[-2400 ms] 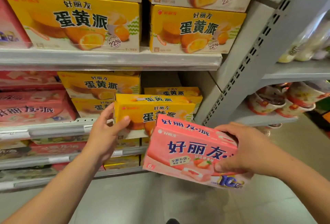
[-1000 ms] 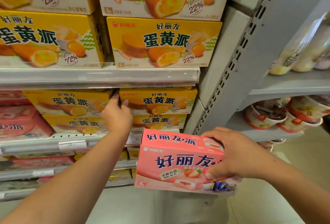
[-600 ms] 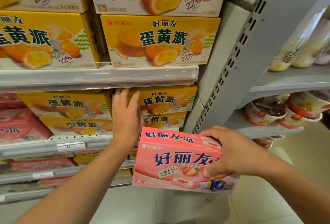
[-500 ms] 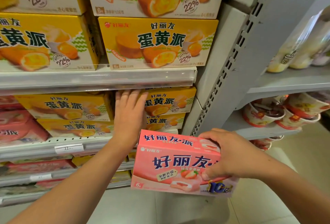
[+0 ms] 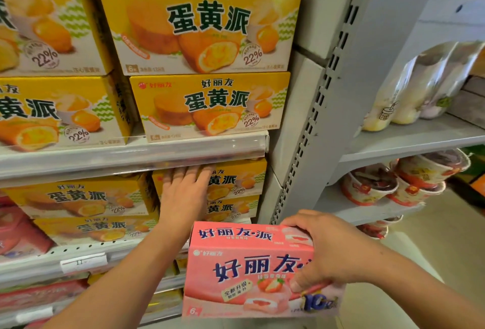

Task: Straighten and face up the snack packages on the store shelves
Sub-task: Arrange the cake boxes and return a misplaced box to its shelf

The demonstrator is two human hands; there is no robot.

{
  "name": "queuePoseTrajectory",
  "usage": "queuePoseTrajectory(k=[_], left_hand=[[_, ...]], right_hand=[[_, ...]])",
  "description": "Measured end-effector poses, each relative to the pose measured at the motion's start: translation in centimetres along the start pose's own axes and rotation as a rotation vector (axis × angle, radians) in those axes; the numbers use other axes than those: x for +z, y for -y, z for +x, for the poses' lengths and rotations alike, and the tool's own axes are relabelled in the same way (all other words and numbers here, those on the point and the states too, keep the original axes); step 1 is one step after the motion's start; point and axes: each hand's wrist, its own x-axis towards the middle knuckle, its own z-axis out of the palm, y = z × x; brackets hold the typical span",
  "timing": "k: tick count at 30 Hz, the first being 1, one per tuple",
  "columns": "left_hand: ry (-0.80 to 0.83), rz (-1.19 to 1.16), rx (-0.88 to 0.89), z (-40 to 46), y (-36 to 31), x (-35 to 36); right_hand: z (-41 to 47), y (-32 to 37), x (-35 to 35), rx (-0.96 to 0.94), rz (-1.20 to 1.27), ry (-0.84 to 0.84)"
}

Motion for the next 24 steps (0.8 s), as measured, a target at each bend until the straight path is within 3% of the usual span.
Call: queuePoseTrajectory(k=[3,7,9,13,17,21,24], left_hand=[[-0.117,-0.106,0.071,-0.5,0.1,-0.1],[-0.212,-0.482,0.259,-2.2,0.3,-0.6],[-0.184,-0.72,0.131,-3.0,0.1,-1.3],[-0.009,-1.215,-0.32,-4.1,-0.8,-2.8],[0.252,-1.612,-0.519,-6.4,-0.6,-4.0],[0.401,-1.555,-0.467,-10.1,0.3,-4.5],[0.333,-1.565,-0.683,-12.0,1.6,-6.0]], right_hand=[[-0.3,0.0,-0.4,0.013,0.025,-0.008],[-0.8,-0.4,-0.7,0.027,-0.015,-0.019],[-1.0,-0.7,-0.6,0.025,-0.009,-0.02],[-1.5,-1.0,-0.5,0.016,0.013,0.001],[-1.2,-1.3,-0.6,-0.011,-0.056,-0.003],[0.2,-0.2,-0.3,-0.052,-0.065,0.01],[1.1,2.1,0.2,-0.091,-0.037,0.045]])
